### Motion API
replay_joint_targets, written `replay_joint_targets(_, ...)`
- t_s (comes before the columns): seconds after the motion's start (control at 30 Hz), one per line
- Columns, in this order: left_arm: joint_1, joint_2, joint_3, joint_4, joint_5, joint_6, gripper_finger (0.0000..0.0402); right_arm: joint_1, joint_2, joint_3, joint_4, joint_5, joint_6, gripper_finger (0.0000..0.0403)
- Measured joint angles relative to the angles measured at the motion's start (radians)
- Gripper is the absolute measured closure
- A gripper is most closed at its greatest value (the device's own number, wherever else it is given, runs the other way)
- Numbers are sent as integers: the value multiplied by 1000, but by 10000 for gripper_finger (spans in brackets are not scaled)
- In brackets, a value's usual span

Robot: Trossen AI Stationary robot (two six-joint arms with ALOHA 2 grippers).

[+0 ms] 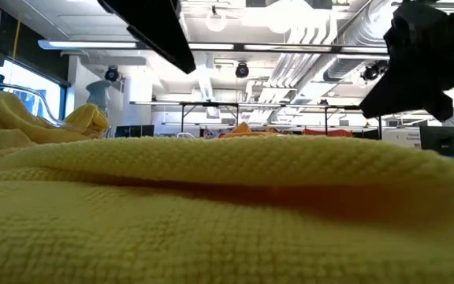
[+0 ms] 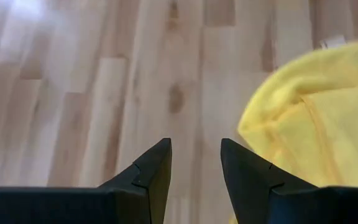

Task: Sort microfiber towel by color & place in baskets
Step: Put the yellow microfiber towel into the bottom transparent bin

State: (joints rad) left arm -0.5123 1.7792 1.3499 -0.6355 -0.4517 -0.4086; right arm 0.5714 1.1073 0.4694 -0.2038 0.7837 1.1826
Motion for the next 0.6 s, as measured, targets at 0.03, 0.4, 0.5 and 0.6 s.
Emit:
replay_joint_targets(0.03, -6, 35, 38, -27, 5, 0, 273, 5, 2, -15, 28, 1, 7, 330)
replay_joint_targets(0.4, -59, 259, 159, -115, 270, 56, 273, 86, 56, -40, 139, 2, 43, 330)
replay_joint_targets(0.5, -86, 289, 160, -124, 295, 21, 273, 112, 91, -40, 176, 29, 41, 330)
replay_joint_targets(0.6, -110, 324, 160, -128, 294, 18, 273, 137, 125, -40, 191, 43, 41, 330)
